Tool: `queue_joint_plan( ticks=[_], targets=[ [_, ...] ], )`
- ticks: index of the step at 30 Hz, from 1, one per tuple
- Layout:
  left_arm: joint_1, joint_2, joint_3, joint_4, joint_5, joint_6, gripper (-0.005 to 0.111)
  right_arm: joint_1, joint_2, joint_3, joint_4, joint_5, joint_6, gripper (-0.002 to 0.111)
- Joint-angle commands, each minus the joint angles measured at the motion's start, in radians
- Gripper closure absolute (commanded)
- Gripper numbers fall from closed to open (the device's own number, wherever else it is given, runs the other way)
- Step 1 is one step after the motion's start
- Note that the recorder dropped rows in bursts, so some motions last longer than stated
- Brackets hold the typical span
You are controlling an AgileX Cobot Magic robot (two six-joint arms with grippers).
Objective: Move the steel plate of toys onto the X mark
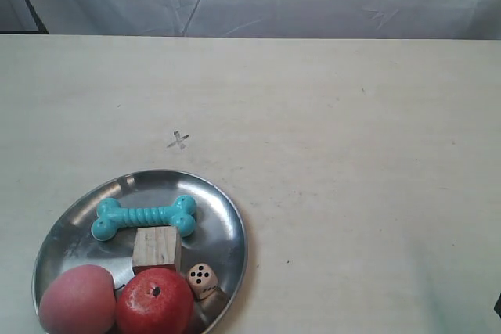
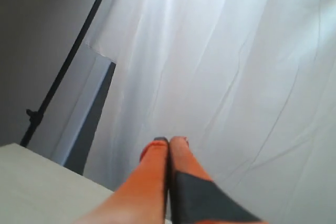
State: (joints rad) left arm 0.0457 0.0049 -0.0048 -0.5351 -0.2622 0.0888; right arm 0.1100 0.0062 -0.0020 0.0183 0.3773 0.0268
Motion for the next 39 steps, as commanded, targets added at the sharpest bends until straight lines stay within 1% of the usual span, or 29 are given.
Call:
queue_joint_plan(
  ticks=[1,2,5,8,10,12,13,15,17,19,20,23,26,28,30,31,34,36,37,39],
  targets=[
    [0.003,-0.005,0.005,-0.195,0.005,-0.061,0.106,-0.005,-0.006,0.002,-0.034,-0.066,0.000,0.108],
    [0.003,-0.005,0.005,-0.205,0.011,-0.066,0.106,-0.005,-0.006,0.002,-0.029,-0.136,0.000,0.108],
    [0.003,-0.005,0.005,-0.210,0.049,-0.089,0.106,-0.005,-0.006,0.002,0.234,-0.483,0.057,0.108],
    [0.003,-0.005,-0.014,-0.199,0.072,-0.089,0.106,-0.005,-0.006,0.002,0.330,-0.667,0.057,0.108],
    [0.003,-0.005,-0.046,-0.150,0.081,-0.089,0.106,-0.005,-0.006,0.002,0.406,-0.726,0.057,0.108],
    [0.003,-0.005,-0.080,-0.088,0.081,-0.089,0.106,-0.005,-0.006,0.002,0.504,-0.725,0.086,0.108],
    [0.003,-0.005,-0.095,-0.073,0.082,-0.089,0.106,-0.005,-0.006,0.002,0.556,-0.723,0.110,0.108],
    [0.003,0.025,-0.131,-0.075,0.088,-0.089,0.106,-0.005,-0.006,-0.003,0.603,-0.723,0.096,0.108],
    [0.003,0.096,-0.174,-0.076,0.108,-0.089,0.107,-0.005,0.031,-0.043,0.624,-0.670,0.047,0.109],
    [0.003,0.192,-0.239,-0.054,0.115,-0.089,0.107,-0.005,0.111,-0.113,0.640,-0.608,-0.063,0.109],
    [0.003,0.256,-0.280,-0.017,0.120,-0.089,0.107,-0.005,0.171,-0.164,0.652,-0.589,-0.137,0.109],
    [0.003,0.471,-0.432,0.160,0.168,-0.046,0.107,-0.005,0.403,-0.354,0.713,-0.585,-0.375,0.109],
    [0.003,0.728,-0.621,0.330,0.303,-0.046,0.107,-0.005,0.709,-0.568,0.795,-0.518,-0.618,0.109],
    [0.003,0.913,-0.764,0.425,0.462,-0.046,0.107,-0.010,0.897,-0.712,0.824,-0.411,-0.720,0.109],
    [0.003,1.086,-0.890,0.482,0.622,-0.046,0.107,-0.030,1.105,-0.865,0.810,-0.269,-0.733,0.109],
    [0.003,1.163,-0.942,0.486,0.710,-0.044,0.107,-0.041,1.184,-0.935,0.799,-0.213,-0.733,0.109],
    [0.003,1.342,-1.037,0.488,0.945,-0.019,0.107,-0.065,1.451,-1.097,0.738,-0.062,-0.705,0.109],
    [0.003,1.428,-1.054,0.480,1.037,-0.010,0.107,-0.083,1.603,-1.185,0.660,0.025,-0.597,0.109],
    [0.003,1.453,-1.054,0.473,1.061,0.001,0.107,-0.091,1.658,-1.217,0.603,0.062,-0.543,0.109],
    [0.003,1.499,-1.054,0.473,1.102,0.003,0.107,-0.109,1.775,-1.286,0.509,0.180,-0.373,0.109]
  ],
)
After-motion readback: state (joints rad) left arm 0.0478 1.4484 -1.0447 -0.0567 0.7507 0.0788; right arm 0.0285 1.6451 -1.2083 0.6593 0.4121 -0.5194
